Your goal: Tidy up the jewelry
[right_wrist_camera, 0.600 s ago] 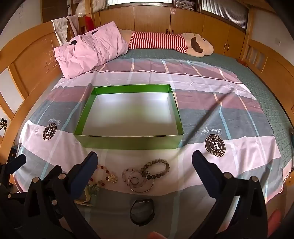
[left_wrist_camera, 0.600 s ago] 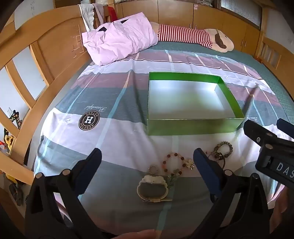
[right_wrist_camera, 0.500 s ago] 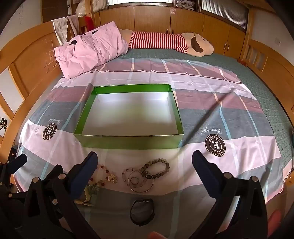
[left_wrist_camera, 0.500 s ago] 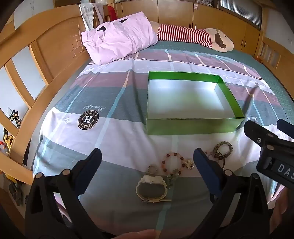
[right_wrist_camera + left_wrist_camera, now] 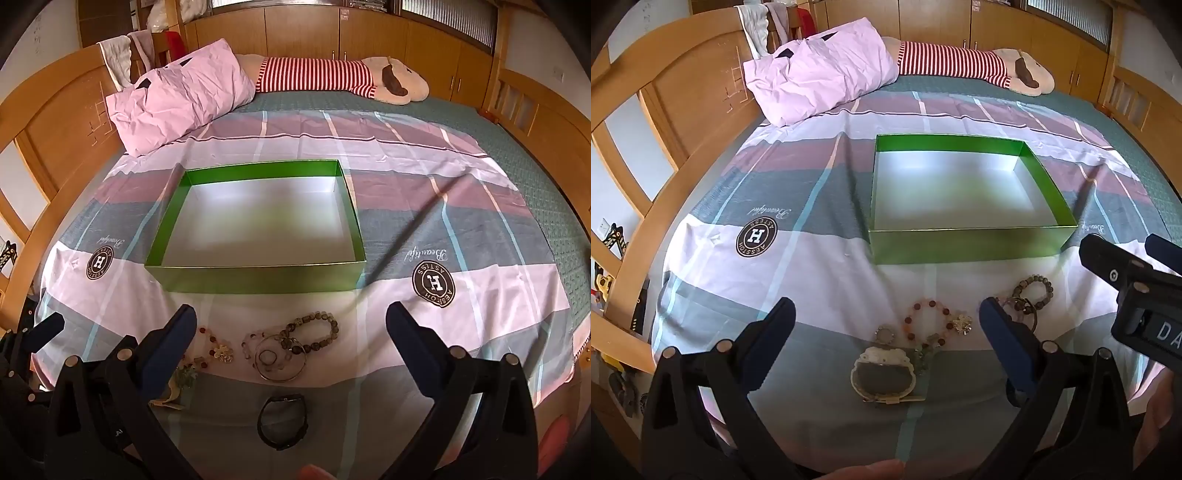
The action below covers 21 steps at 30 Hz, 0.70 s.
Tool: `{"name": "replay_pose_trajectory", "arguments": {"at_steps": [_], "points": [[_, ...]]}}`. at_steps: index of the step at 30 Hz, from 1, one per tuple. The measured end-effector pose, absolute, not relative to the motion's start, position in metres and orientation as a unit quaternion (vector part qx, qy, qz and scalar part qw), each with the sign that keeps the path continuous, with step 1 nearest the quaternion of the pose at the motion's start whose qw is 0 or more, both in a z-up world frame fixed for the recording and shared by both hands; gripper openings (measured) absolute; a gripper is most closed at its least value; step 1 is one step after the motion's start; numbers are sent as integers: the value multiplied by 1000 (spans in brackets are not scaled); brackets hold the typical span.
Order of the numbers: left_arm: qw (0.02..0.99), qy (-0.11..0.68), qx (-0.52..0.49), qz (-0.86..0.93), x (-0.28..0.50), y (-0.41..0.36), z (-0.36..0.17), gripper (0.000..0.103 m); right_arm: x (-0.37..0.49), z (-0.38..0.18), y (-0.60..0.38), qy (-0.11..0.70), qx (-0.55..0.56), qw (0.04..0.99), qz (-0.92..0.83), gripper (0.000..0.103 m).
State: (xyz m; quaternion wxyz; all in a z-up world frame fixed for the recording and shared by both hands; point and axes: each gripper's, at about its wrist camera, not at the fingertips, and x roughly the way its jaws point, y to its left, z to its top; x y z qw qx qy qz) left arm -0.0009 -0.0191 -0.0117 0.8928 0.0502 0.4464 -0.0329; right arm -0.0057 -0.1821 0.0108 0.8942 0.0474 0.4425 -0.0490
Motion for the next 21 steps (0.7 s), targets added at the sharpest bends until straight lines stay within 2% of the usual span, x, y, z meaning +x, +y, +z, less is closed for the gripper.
{"name": "replay_pose_trajectory", "arguments": {"at_steps": [21], "points": [[890,451,56,-31,0,-25,-17,101,-7,8,-185,447,51,892,-44,102]]}}
